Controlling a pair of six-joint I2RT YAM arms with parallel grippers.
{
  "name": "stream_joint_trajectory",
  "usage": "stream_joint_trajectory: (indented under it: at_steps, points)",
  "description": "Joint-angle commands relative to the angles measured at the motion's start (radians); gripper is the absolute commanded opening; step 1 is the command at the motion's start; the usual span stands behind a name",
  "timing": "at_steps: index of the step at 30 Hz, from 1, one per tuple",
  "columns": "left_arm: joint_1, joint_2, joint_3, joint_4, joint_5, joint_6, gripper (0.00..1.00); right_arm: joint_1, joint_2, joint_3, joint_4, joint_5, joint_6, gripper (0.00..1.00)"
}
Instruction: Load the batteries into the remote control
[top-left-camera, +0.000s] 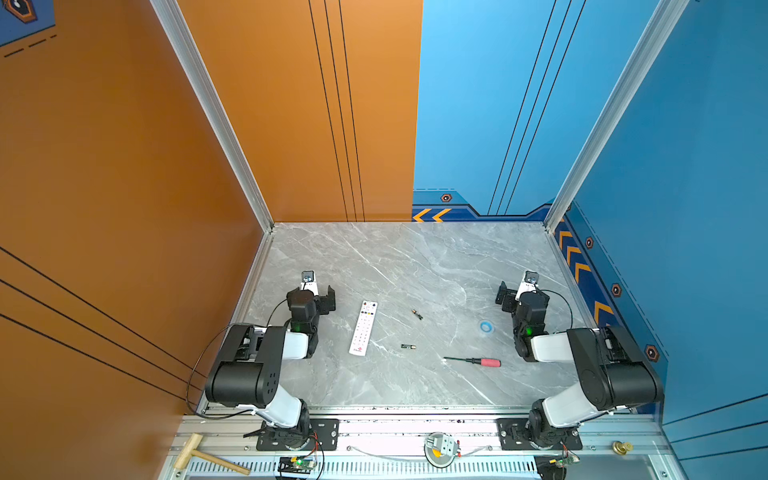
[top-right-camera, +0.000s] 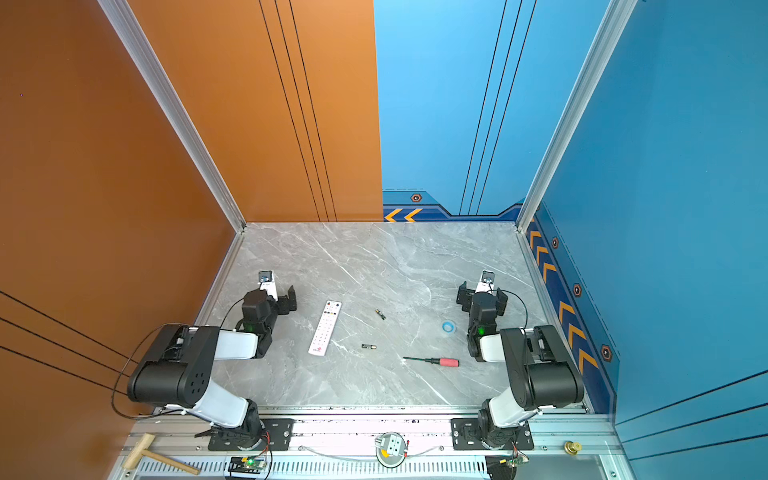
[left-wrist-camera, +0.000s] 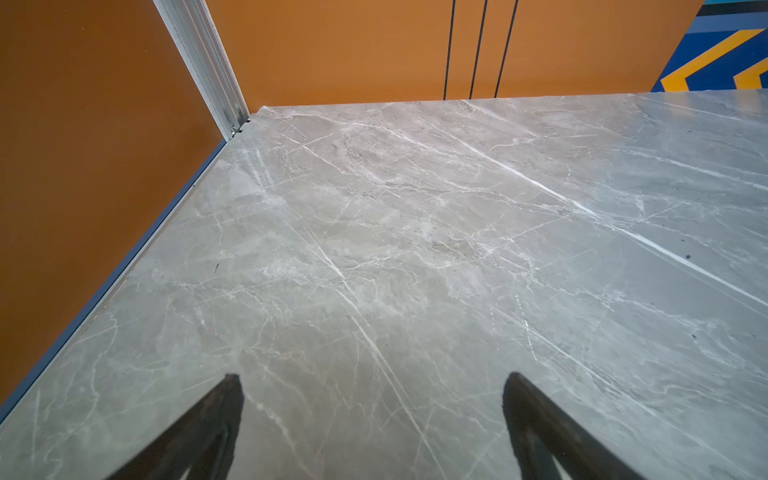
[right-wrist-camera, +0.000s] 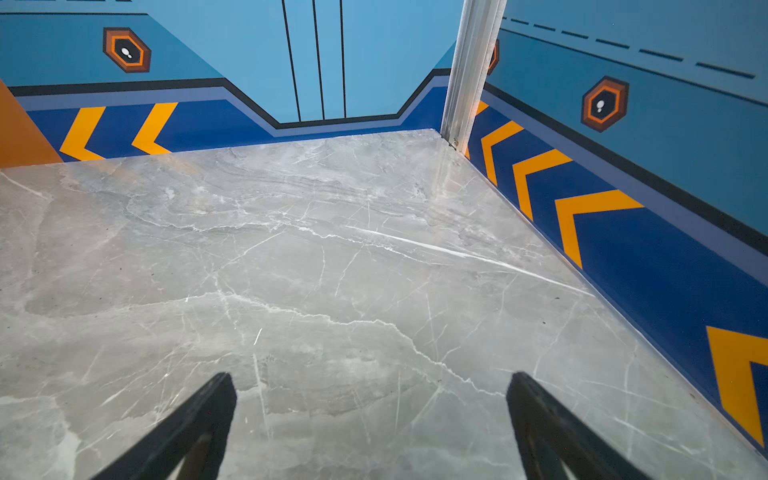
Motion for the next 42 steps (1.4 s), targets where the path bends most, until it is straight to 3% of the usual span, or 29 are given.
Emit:
stream_joint_trajectory:
  at_steps: [1,42]
  points:
    - [-0.002,0.002,0.005,0.013,0.021,0.01,0.98,0.003,0.002,0.003,-0.012,0.033,-0.003,1.0]
    - [0.013,0.001,0.004,0.013,0.046,0.0,0.98,-0.006,0.001,0.006,-0.02,0.02,0.004,1.0]
